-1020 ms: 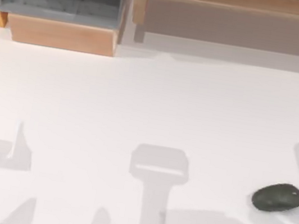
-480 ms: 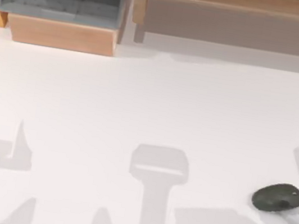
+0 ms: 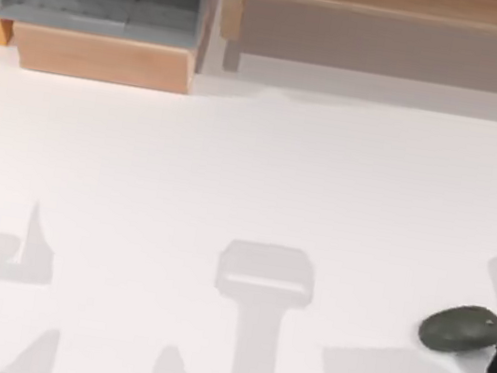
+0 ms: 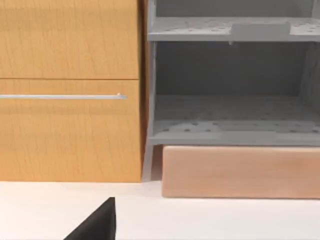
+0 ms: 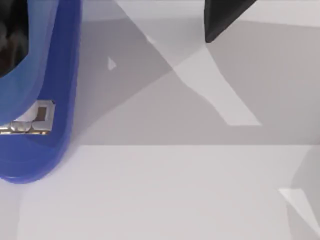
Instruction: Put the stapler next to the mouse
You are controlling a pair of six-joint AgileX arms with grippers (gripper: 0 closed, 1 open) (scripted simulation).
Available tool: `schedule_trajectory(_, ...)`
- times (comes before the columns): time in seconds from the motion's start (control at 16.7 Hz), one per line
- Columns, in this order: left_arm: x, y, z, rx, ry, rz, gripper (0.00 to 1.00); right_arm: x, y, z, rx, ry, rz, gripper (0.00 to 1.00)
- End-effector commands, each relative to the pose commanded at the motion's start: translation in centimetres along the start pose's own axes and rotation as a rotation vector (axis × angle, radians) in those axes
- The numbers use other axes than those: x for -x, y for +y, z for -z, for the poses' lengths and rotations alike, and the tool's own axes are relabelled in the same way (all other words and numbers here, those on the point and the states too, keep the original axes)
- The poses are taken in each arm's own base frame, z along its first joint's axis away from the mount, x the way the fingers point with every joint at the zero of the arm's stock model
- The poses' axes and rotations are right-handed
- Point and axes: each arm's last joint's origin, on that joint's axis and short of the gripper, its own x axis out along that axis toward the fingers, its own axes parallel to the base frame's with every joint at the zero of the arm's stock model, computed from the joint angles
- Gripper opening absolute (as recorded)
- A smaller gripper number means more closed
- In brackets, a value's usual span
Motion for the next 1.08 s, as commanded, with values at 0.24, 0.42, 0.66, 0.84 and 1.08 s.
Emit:
schedule_trajectory(0.24,0.00,0.00,0.00,0.000,0.000,0.000,1.00,0.00,0.00,0.00,0.000,0.000,0.000,0.70)
schedule_trajectory(0.42,0.00,0.00,0.00,0.000,0.000,0.000,1.00,0.00,0.00,0.00,0.000,0.000,0.000,0.47)
schedule_trajectory(0.66,0.00,0.00,0.00,0.000,0.000,0.000,1.00,0.00,0.00,0.00,0.000,0.000,0.000,0.17)
schedule_trajectory(0.84,0.00,0.00,0.00,0.000,0.000,0.000,1.00,0.00,0.00,0.00,0.000,0.000,0.000,0.00)
schedule_trajectory(1.08,0.00,0.00,0.00,0.000,0.000,0.000,1.00,0.00,0.00,0.00,0.000,0.000,0.000,0.00)
